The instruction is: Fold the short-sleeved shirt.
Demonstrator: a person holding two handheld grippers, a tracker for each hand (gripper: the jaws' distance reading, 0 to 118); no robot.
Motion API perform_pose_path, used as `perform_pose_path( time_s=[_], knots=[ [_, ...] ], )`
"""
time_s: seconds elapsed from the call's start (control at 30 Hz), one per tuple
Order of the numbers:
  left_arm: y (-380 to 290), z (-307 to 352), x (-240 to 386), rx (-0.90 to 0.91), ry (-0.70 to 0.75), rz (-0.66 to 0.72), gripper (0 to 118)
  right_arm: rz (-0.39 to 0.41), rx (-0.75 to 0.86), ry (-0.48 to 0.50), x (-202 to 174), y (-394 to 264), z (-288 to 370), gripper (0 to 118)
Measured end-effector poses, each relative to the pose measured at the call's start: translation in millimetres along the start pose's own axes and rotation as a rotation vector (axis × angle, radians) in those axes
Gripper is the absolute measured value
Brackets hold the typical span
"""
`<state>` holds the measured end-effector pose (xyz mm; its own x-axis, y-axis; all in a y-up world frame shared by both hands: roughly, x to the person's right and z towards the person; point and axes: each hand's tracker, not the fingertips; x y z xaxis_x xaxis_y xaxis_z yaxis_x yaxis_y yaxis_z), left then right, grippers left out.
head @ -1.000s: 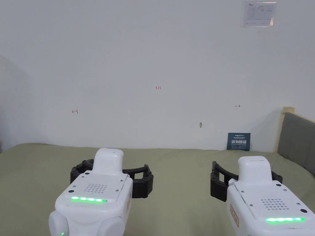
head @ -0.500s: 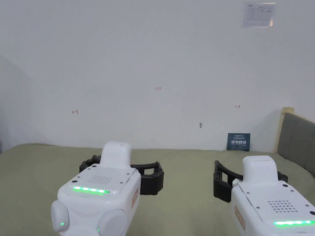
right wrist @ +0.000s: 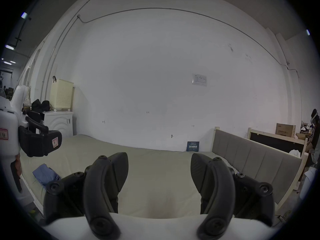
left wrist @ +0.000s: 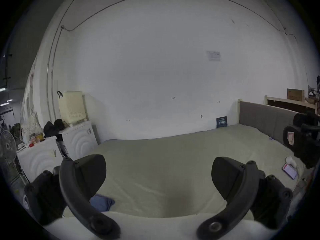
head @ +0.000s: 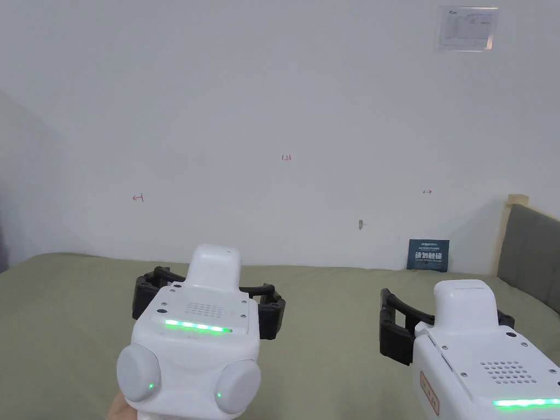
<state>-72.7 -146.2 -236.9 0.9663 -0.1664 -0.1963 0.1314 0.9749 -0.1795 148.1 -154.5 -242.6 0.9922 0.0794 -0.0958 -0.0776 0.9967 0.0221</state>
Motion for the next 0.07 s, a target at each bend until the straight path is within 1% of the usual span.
perform_pose_path(
  time_s=[0.07],
  knots=[
    [3.4,3.1,-5.0,-0.006,-0.055,0.061,118,0.006,-0.002,0.002,-0.7,0.5,-0.3,79]
  ],
)
